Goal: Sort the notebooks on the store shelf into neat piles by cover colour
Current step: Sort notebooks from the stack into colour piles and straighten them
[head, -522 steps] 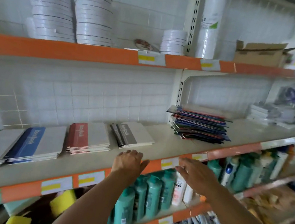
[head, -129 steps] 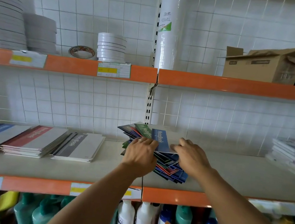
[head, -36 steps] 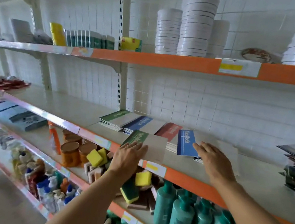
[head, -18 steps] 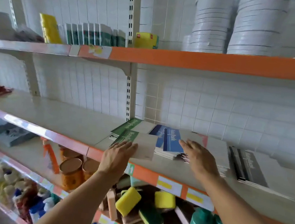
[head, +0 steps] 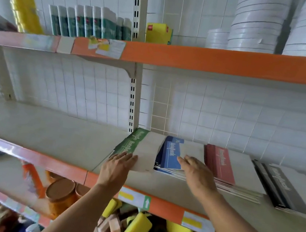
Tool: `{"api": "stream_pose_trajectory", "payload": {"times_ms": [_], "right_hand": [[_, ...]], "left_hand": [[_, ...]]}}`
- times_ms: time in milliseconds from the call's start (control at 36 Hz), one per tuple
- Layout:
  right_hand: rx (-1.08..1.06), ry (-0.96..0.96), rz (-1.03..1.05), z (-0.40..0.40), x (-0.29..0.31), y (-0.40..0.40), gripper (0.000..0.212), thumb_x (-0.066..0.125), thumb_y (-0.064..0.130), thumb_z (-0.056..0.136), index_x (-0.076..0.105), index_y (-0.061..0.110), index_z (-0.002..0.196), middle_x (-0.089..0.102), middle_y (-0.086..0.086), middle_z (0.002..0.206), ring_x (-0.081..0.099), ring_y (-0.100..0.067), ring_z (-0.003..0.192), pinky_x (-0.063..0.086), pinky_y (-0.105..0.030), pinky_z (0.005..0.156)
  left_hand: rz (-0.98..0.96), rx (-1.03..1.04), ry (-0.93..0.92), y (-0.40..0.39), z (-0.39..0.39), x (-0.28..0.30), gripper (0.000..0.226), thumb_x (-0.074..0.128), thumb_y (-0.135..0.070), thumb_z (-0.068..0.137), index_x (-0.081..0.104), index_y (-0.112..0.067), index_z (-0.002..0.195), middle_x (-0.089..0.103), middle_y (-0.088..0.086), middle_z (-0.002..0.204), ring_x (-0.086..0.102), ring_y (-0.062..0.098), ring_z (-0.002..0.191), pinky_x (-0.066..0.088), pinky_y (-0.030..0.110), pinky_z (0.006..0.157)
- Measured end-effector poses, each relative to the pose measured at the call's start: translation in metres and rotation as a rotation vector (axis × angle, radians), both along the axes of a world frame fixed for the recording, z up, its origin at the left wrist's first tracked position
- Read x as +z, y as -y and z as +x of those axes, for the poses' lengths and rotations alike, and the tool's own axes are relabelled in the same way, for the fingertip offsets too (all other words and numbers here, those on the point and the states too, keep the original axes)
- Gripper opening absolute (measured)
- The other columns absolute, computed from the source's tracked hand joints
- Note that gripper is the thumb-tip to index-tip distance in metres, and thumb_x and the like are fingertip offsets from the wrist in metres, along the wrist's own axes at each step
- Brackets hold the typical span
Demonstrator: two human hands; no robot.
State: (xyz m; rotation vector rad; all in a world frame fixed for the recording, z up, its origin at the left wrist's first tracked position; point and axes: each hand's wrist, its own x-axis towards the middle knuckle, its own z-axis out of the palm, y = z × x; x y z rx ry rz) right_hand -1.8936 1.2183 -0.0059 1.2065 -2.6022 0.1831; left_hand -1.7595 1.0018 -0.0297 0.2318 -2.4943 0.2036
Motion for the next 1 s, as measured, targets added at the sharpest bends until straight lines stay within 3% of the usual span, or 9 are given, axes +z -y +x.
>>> {"api": "stream_pose_trajectory", "payload": {"times_ms": [111,222,278,444,528,611,778,917,1000], "right_hand": [[-0.046,0.079,0.046,-0.010,-0.006,0.004,0.061,0.037,0.002,0.095,0.024,0.023,0.151,0.032,0.000,0.151,0.032,-0.016,0.138,0.032,-0.026,0.108],[-0.014,0.122,0.062,-0.016,-0.011,0.007,0.054,0.041,0.042,0.099,0.031,0.022,0.148,0.037,0.003,0.147,0.034,-0.015,0.135,0.036,-0.027,0.105],[-0.030,0.125,0.037,-0.018,-0.011,0.009,0.058,0.041,0.050,0.097,0.034,0.021,0.147,0.039,0.004,0.146,0.036,-0.014,0.135,0.037,-0.028,0.104],[-0.083,0.146,0.027,-0.022,-0.010,0.022,0.057,0.041,0.052,0.096,0.036,0.023,0.145,0.039,0.005,0.144,0.038,-0.013,0.132,0.041,-0.029,0.098],[-0.102,0.149,0.006,-0.023,-0.011,0.028,0.056,0.041,0.051,0.096,0.038,0.022,0.143,0.040,0.005,0.143,0.038,-0.013,0.131,0.041,-0.029,0.098],[-0.121,0.162,0.003,-0.024,-0.011,0.030,0.056,0.042,0.051,0.096,0.039,0.022,0.143,0.041,0.005,0.141,0.038,-0.012,0.130,0.042,-0.029,0.097],[-0.131,0.172,0.018,-0.026,-0.010,0.032,0.056,0.045,0.052,0.095,0.041,0.022,0.142,0.041,0.006,0.139,0.039,-0.012,0.130,0.043,-0.030,0.096],[-0.146,0.189,0.028,-0.024,-0.006,0.033,0.058,0.046,0.051,0.094,0.038,0.021,0.143,0.040,0.004,0.141,0.040,-0.014,0.129,0.042,-0.031,0.098],[-0.167,0.172,0.009,-0.020,-0.008,0.032,0.062,0.045,0.053,0.094,0.034,0.021,0.146,0.037,0.003,0.145,0.042,-0.015,0.129,0.042,-0.030,0.099]], "left_hand": [[0.008,-0.020,0.011,0.012,-0.017,-0.006,0.050,0.034,-0.014,0.068,0.078,-0.026,0.088,0.075,-0.007,0.087,0.072,0.013,0.080,0.055,0.022,0.060],[0.030,-0.044,0.037,0.026,-0.031,-0.013,0.050,0.035,-0.013,0.068,0.077,-0.022,0.092,0.075,-0.004,0.092,0.072,0.017,0.084,0.057,0.027,0.065],[0.061,-0.054,0.067,0.031,-0.036,-0.015,0.049,0.035,-0.016,0.067,0.077,-0.020,0.094,0.074,-0.002,0.094,0.072,0.019,0.086,0.057,0.031,0.068],[0.103,-0.120,0.233,0.044,-0.048,-0.020,0.058,0.044,-0.059,0.074,0.070,-0.020,0.109,0.070,0.000,0.111,0.067,0.021,0.103,0.055,0.041,0.084],[0.096,-0.108,0.258,0.050,-0.052,-0.024,0.071,0.033,-0.076,0.080,0.067,-0.022,0.111,0.068,-0.002,0.118,0.064,0.018,0.111,0.052,0.041,0.090],[0.140,-0.122,0.249,0.052,-0.053,-0.024,0.078,0.015,-0.075,0.089,0.066,-0.019,0.108,0.067,0.000,0.119,0.062,0.019,0.114,0.049,0.043,0.092],[0.133,-0.133,0.246,0.063,-0.059,-0.019,0.075,0.011,-0.066,0.094,0.069,-0.020,0.105,0.069,-0.001,0.114,0.064,0.023,0.110,0.048,0.049,0.095],[0.191,-0.120,0.276,0.063,-0.061,-0.020,0.098,-0.004,-0.077,0.081,0.061,-0.019,0.123,0.058,0.002,0.133,0.050,0.024,0.128,0.034,0.048,0.110],[0.213,-0.117,0.285,0.055,-0.059,-0.018,0.096,-0.002,-0.077,0.083,0.062,-0.019,0.124,0.060,0.003,0.131,0.053,0.024,0.125,0.034,0.046,0.108]]}}
